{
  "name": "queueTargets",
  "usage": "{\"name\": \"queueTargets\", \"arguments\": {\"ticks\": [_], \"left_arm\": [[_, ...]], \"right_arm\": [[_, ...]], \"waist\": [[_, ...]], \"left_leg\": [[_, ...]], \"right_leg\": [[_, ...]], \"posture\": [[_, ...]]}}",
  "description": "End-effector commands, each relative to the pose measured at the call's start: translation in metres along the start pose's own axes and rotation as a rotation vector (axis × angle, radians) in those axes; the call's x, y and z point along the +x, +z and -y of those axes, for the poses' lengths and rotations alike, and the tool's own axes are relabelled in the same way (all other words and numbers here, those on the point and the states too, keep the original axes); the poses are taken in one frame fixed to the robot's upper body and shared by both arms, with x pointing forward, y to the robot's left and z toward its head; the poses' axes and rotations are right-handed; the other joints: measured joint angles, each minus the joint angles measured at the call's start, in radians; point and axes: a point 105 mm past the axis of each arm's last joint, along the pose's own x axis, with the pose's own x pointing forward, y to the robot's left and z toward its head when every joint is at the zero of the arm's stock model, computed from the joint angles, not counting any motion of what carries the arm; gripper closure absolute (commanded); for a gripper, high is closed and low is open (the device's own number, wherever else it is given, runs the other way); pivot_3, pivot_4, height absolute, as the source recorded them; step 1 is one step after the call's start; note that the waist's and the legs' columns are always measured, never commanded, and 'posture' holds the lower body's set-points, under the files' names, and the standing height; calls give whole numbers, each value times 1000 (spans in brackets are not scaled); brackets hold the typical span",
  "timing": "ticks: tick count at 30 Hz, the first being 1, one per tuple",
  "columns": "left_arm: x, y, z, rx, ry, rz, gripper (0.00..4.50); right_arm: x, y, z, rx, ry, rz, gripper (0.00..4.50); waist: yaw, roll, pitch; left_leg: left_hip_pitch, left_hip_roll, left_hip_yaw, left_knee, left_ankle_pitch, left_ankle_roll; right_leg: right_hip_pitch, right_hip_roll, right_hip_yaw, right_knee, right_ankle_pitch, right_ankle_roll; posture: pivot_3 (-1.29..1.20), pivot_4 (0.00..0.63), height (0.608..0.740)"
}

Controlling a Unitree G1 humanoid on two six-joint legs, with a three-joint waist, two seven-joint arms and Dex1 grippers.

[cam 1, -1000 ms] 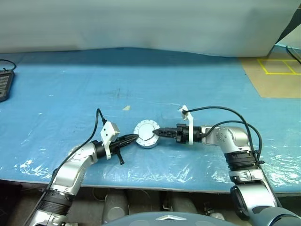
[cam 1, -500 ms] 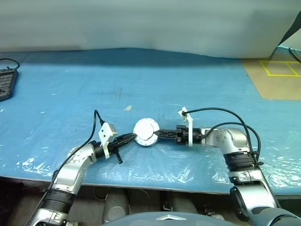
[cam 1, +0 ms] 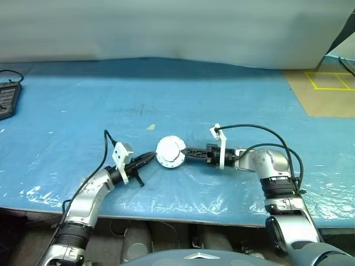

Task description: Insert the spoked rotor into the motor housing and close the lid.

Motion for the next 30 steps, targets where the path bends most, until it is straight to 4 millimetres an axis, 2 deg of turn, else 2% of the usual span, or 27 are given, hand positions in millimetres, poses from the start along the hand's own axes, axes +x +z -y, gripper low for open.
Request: {"name": "queueTargets", "arguments": {"ticks": [1, 3, 5, 8, 12, 16, 21, 30], "left_arm": [[-1, 14, -19, -111, 112, 43, 4500], [0, 25, -22, -134, 137, 95, 4500], [0, 38, -26, -196, 162, 179, 3919], [0, 45, -30, -257, 190, 230, 2912], [0, 64, -29, -432, 158, 363, 1530], [-1, 77, -30, -609, 128, 484, 119], [1, 85, -20, -775, 29, 539, 52], [14, 94, 3, -932, -137, 528, 52]], "right_arm": [[-2, 31, -15, 7, 76, 130, 3377], [-3, 41, -20, 24, 110, 182, 3377], [-5, 53, -27, 49, 157, 242, 3377], [-5, 59, -28, 63, 159, 271, 3377], [-9, 77, -42, 110, 245, 362, 3377], [-11, 86, -52, 118, 288, 402, 3377], [-10, 92, -58, 116, 301, 413, 3377], [-7, 90, -71, 109, 339, 391, 3377]], "waist": [[-1, 0, 0], [-1, 0, 0], [0, 0, 1], [1, 0, 1], [2, 0, 1], [2, 0, 1], [2, 0, 1], [5, 0, 1]], "left_leg": [[-3, 0, 0, 1, 0, 0], [-8, 0, 0, 1, 0, 0], [-14, 0, 0, 0, 1, -1], [-22, 0, -1, 1, 2, 1], [-23, 2, -3, 1, 1, 1], [-24, 1, -3, 3, 0, -1], [-24, 1, -3, 6, 0, -1], [-25, 1, -3, 7, 0, -2]], "right_leg": [[-3, 0, 0, 0, 3, -6], [-7, 1, 0, 0, 4, -8], [-11, 1, -1, -1, 5, -8], [-16, 3, -5, 0, 7, -5], [-16, 4, -10, 1, 6, -7], [-16, 3, -10, 1, 5, -9], [-16, 3, -10, 1, 4, -10], [-16, 3, -10, 1, 6, -7]], "posture": [[0, 150, 740], [0, 150, 740], [0, 150, 740], [0, 150, 740], [0, 150, 740], [0, 150, 740], [0, 150, 740], [0, 150, 740]]}}
